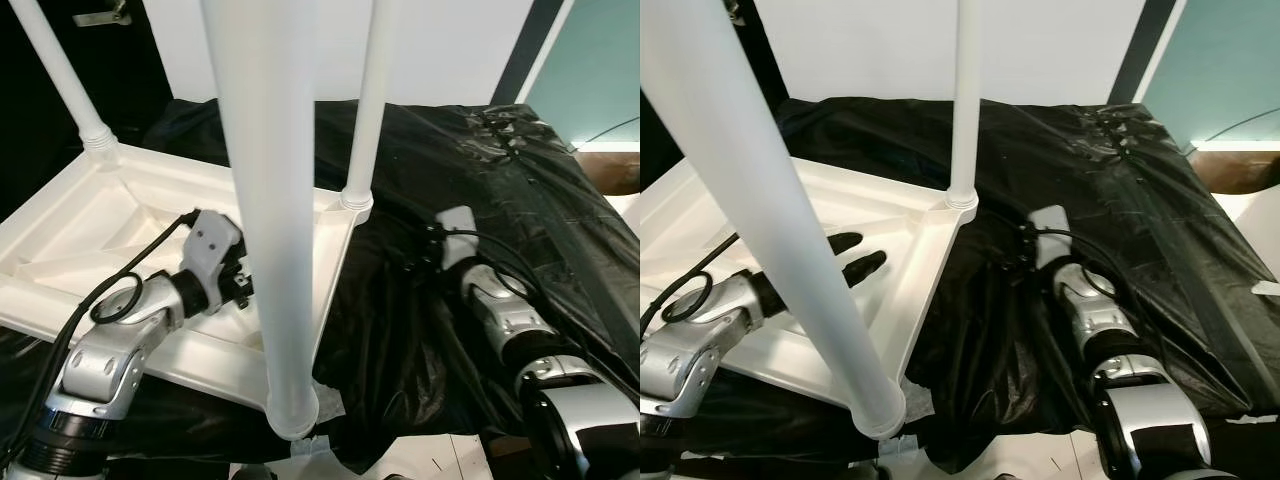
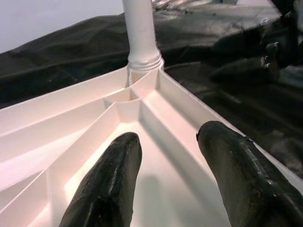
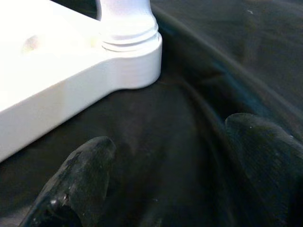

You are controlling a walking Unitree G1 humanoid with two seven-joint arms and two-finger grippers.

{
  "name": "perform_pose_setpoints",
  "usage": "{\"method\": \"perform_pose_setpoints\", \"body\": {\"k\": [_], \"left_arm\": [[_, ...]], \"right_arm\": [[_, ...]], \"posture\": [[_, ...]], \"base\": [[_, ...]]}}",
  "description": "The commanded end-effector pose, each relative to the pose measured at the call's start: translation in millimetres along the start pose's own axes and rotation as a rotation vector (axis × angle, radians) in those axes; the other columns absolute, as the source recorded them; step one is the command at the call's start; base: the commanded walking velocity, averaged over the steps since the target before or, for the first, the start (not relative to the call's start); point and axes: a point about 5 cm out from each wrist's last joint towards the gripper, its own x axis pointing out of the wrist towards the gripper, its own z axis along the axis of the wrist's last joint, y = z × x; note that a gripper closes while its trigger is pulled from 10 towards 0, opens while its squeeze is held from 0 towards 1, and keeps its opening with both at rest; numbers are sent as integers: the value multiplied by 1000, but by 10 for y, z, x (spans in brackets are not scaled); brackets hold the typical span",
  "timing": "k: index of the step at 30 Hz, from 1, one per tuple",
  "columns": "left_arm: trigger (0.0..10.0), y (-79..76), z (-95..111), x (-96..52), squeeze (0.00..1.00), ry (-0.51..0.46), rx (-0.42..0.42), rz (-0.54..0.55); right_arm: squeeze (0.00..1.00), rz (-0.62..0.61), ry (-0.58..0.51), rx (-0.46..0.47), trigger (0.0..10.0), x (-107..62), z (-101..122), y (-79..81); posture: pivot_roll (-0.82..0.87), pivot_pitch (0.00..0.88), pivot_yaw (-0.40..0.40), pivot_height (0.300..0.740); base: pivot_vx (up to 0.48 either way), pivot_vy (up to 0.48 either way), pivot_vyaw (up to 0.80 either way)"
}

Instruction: Building children table

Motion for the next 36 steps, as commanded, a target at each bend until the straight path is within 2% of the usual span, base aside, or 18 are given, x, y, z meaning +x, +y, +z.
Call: {"method": "perform_pose_setpoints", "body": {"k": [1,2,3,4,5,7,11,15,16,19,21,27,30,31,32,34,36], "left_arm": [[10000,-14,-45,-107,0,30,-4,-101],[10000,20,-89,-243,0,75,-3,-129],[10000,20,-89,-243,0,75,-3,-129],[10000,51,-139,-387,0,141,14,-154],[10000,51,-139,-387,0,141,14,-154],[10000,106,-202,-590,0,232,38,-181],[10000,104,-244,-702,0,282,61,-222],[10000,93,-260,-737,0,293,62,-234],[10000,42,-295,-827,0,332,67,-278],[10000,24,-304,-851,0,345,71,-291],[10000,-53,-340,-884,0,382,68,-351],[10000,-111,-389,-867,0,410,62,-388],[10000,-108,-449,-792,0,430,95,-374],[10000,-68,-474,-725,0,438,117,-338],[10000,-68,-474,-725,0,438,117,-338],[10000,-3,-454,-627,0,418,153,-293],[10000,41,-410,-616,0,399,165,-274]], "right_arm": [[0,11,23,-8,10000,-40,-56,-5],[0,9,20,-14,10000,-41,-42,-22],[0,9,20,-14,10000,-41,-42,-22],[0,7,18,-21,10000,-41,-28,-38],[0,7,18,-21,10000,-41,-28,-38],[0,8,14,-28,10000,-45,-10,-57],[0,18,11,-31,10000,-60,1,-60],[0,21,12,-35,10000,-69,3,-65],[0,19,16,-41,10000,-89,3,-94],[0,17,18,-42,10000,-95,3,-104],[0,16,23,-53,10000,-101,3,-122],[0,16,24,-57,10000,-101,9,-133],[0,16,22,-57,10000,-96,17,-137],[0,15,22,-57,10000,-92,24,-137],[0,15,22,-57,10000,-92,24,-137],[0,14,20,-57,10000,-94,30,-137],[0,11,18,-55,10000,-102,30,-140]], "posture": [[160,76,-46,740],[159,70,-45,740],[159,70,-45,740],[161,65,-47,740],[161,65,-47,740],[162,60,-49,740],[161,56,-51,740],[161,51,-49,740],[160,42,-54,740],[160,42,-54,740],[162,37,-55,740],[163,34,-54,740],[160,33,-56,740],[156,34,-54,740],[156,34,-54,740],[146,36,-51,740],[139,35,-48,740]], "base": [[0,0,0],[0,0,0],[0,0,0],[0,0,0],[0,0,0],[0,0,0],[0,0,0],[0,0,0],[0,0,0],[0,0,0],[0,0,0],[0,0,0],[0,0,0],[0,0,0],[0,0,0],[0,0,0],[0,0,0]]}}
